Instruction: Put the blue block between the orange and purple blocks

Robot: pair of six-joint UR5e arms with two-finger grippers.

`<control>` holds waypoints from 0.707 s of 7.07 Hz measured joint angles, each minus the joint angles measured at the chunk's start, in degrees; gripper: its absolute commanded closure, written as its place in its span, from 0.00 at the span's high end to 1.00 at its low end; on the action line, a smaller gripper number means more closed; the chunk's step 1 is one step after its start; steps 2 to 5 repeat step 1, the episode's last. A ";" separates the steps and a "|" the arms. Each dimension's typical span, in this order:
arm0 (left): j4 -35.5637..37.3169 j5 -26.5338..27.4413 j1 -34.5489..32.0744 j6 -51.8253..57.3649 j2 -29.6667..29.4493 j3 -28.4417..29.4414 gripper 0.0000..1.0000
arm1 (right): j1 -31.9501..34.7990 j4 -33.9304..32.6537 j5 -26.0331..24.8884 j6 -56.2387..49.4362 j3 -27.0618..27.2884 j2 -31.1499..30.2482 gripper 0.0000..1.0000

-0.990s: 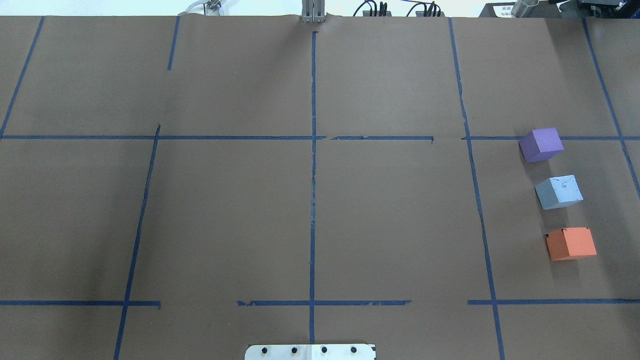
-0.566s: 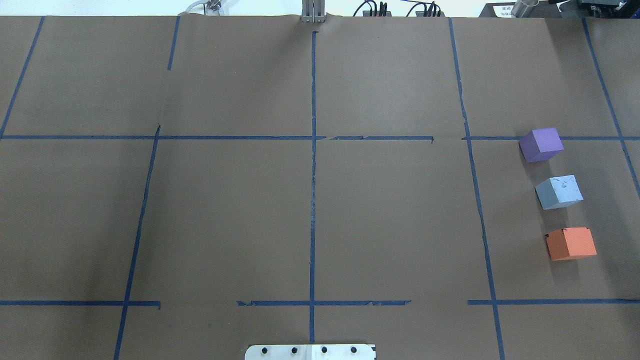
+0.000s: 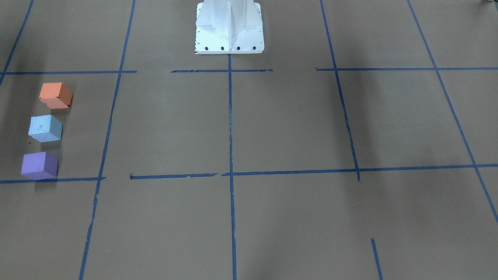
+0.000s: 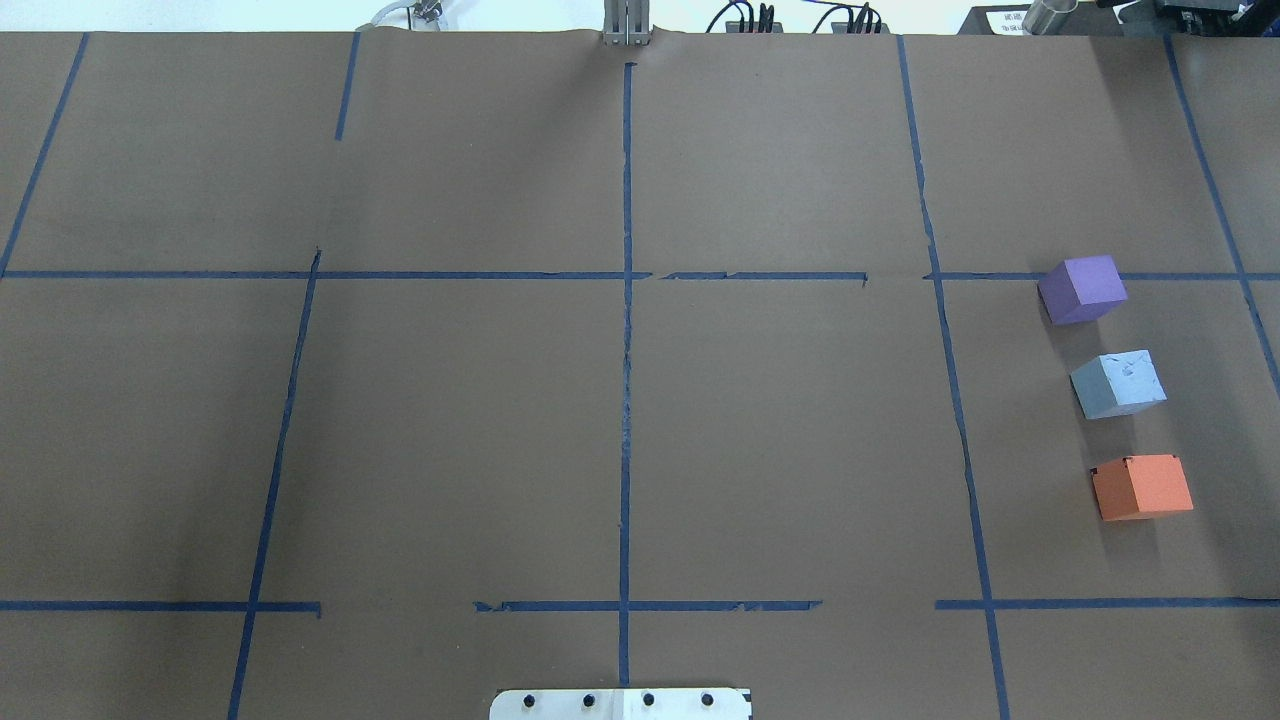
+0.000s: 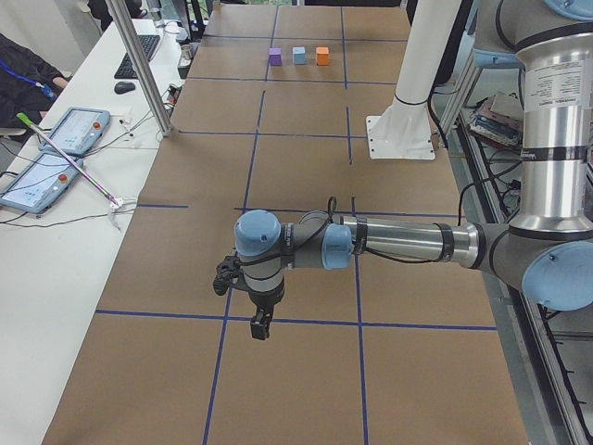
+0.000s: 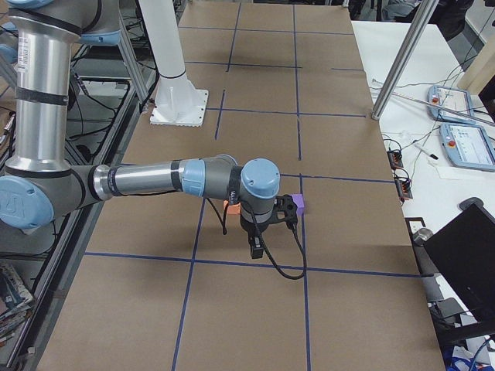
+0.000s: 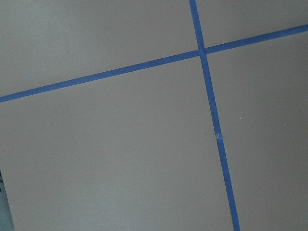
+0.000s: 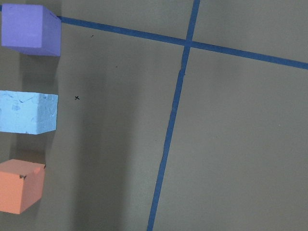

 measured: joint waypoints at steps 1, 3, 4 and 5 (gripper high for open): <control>0.00 -0.03 0.02 -0.01 0.00 0.00 1.00 | 0.00 0.03 0.02 0.00 -0.01 0.00 1.00; 0.00 -0.03 0.02 -0.01 0.00 0.00 1.00 | 0.00 0.03 0.02 0.00 -0.01 0.00 1.00; 0.00 -0.03 0.02 -0.01 0.00 0.00 1.00 | 0.00 0.03 0.02 0.00 -0.01 0.00 1.00; 0.00 -0.03 0.02 -0.01 0.00 0.00 1.00 | 0.00 0.03 0.02 0.00 -0.01 0.00 1.00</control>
